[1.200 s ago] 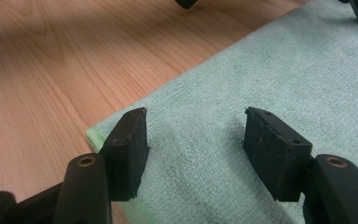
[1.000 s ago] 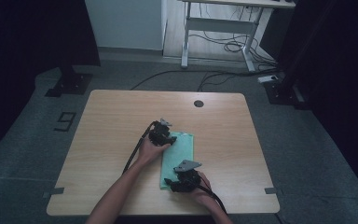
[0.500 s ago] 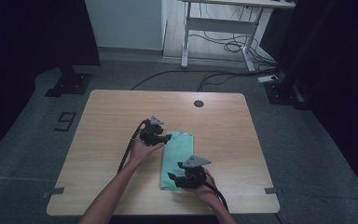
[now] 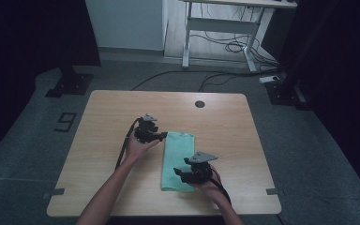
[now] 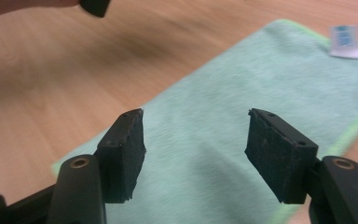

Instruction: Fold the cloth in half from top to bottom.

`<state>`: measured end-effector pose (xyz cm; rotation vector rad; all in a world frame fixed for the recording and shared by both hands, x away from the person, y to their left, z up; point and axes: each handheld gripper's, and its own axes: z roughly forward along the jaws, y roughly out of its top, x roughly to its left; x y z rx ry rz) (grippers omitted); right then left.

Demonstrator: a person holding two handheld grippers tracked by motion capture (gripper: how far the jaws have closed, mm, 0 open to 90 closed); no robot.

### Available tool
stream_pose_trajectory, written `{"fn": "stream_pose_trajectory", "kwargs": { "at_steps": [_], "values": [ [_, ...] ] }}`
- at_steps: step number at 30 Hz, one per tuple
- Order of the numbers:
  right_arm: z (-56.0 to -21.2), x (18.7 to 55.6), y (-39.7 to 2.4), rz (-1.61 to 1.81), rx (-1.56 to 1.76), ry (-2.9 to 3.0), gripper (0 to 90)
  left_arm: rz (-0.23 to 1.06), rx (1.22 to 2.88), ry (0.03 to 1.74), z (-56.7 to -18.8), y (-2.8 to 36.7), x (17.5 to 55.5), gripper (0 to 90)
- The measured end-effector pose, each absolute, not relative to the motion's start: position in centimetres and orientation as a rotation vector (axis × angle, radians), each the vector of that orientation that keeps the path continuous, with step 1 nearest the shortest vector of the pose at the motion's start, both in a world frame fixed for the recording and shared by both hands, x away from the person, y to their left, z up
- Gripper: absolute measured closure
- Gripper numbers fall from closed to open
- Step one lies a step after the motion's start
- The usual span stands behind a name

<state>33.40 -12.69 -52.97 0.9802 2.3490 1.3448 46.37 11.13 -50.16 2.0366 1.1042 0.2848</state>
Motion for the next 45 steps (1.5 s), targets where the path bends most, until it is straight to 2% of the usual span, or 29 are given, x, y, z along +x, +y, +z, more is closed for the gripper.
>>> {"fn": "stream_pose_trajectory", "kwargs": {
  "at_steps": [7,15,28,45],
  "values": [
    [-52.6,36.8,-14.1,1.305,1.074,2.316,37.4,0.304,2.037,1.106,-50.6,11.4,47.4,45.2],
    [-52.9,40.2,-15.7,1.286,1.163,2.266,39.9,0.254,2.05,1.105,-51.3,11.8,47.7,45.5],
    [-53.3,43.9,-17.0,1.259,1.244,2.227,41.9,0.21,2.033,1.12,-52.5,11.4,48.5,47.9],
    [-53.7,47.0,-16.2,1.25,1.298,2.217,45.2,0.177,2.063,1.115,-52.9,10.5,49.4,46.9]
  ]
}}
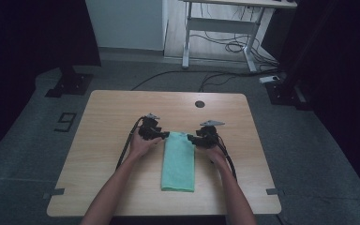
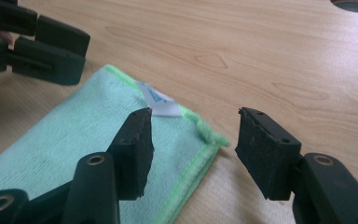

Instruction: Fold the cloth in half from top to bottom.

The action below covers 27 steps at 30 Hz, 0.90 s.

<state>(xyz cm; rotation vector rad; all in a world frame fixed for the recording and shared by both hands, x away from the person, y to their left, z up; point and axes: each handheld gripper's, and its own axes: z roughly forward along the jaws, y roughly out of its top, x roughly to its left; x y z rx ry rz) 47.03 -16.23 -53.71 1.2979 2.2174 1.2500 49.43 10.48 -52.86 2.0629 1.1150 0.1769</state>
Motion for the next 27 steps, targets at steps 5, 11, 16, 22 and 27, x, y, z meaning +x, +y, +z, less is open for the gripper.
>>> {"fn": "stream_pose_trajectory", "kwargs": {
  "at_steps": [5,11,16,22,27],
  "values": [
    [-54.0,47.4,-16.2,1.228,1.316,2.222,46.1,0.177,2.073,1.124,-53.2,10.4,49.6,47.1],
    [-54.3,47.9,-16.2,1.23,1.334,2.226,46.7,0.167,2.068,1.13,-53.5,10.2,49.6,47.6],
    [-54.6,48.3,-15.7,1.184,1.328,2.246,47.2,0.163,2.071,1.135,-53.9,10.0,49.7,48.7],
    [-54.8,48.6,-15.3,1.15,1.324,2.258,49.0,0.157,2.063,1.134,-54.0,10.1,49.8,49.5],
    [-54.8,48.6,-15.3,1.138,1.323,2.257,49.8,0.16,2.067,1.127,-54.0,10.0,49.8,50.7]
  ]
}}
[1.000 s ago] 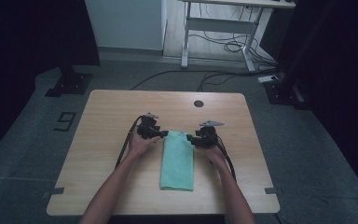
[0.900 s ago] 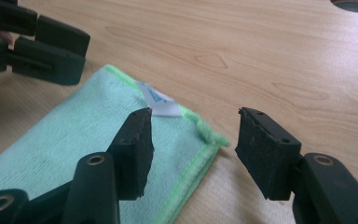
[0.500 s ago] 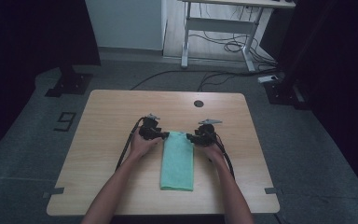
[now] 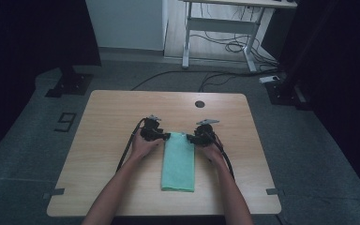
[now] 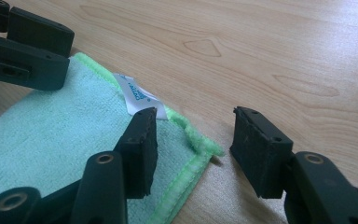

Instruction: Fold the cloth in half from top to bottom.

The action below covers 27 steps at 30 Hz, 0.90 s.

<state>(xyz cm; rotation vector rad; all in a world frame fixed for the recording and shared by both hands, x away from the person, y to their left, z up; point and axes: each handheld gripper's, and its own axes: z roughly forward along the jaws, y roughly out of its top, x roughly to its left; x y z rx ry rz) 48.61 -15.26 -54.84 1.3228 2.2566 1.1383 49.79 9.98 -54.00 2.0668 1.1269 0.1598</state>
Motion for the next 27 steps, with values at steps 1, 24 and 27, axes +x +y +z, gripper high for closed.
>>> {"fn": "stream_pose_trajectory", "kwargs": {
  "at_steps": [1,24,27],
  "values": [
    [-54.85,48.59,-15.23,1.134,1.321,2.254,50.2,0.159,2.069,1.124,-54.01,9.89,49.75,51.8],
    [-55.01,48.73,-15.05,1.187,1.351,2.264,79.2,0.16,2.081,1.097,-54.27,9.12,49.27,81.7],
    [-55.03,48.79,-15.13,1.2,1.353,2.276,81.7,0.145,2.076,1.096,-54.32,9.23,49.32,83.3]
  ]
}}
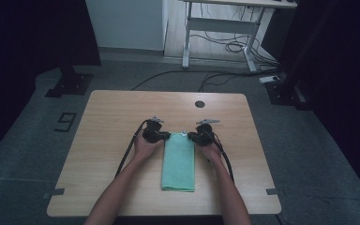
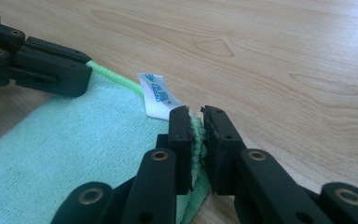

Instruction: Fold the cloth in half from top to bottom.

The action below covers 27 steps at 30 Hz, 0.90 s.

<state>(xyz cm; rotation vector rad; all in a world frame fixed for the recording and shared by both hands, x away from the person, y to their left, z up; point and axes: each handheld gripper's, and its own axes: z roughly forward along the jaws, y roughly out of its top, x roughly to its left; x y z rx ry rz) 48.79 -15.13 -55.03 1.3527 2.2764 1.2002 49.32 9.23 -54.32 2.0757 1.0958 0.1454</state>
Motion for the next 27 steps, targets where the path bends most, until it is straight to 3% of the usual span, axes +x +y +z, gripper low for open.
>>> {"fn": "stream_pose_trajectory", "kwargs": {
  "at_steps": [27],
  "values": [
    [-52.4,48.1,-15.6,1.306,1.262,2.219,85.4,0.235,2.039,0.995,-51.2,9.8,48.4,87.6]
  ]
}}
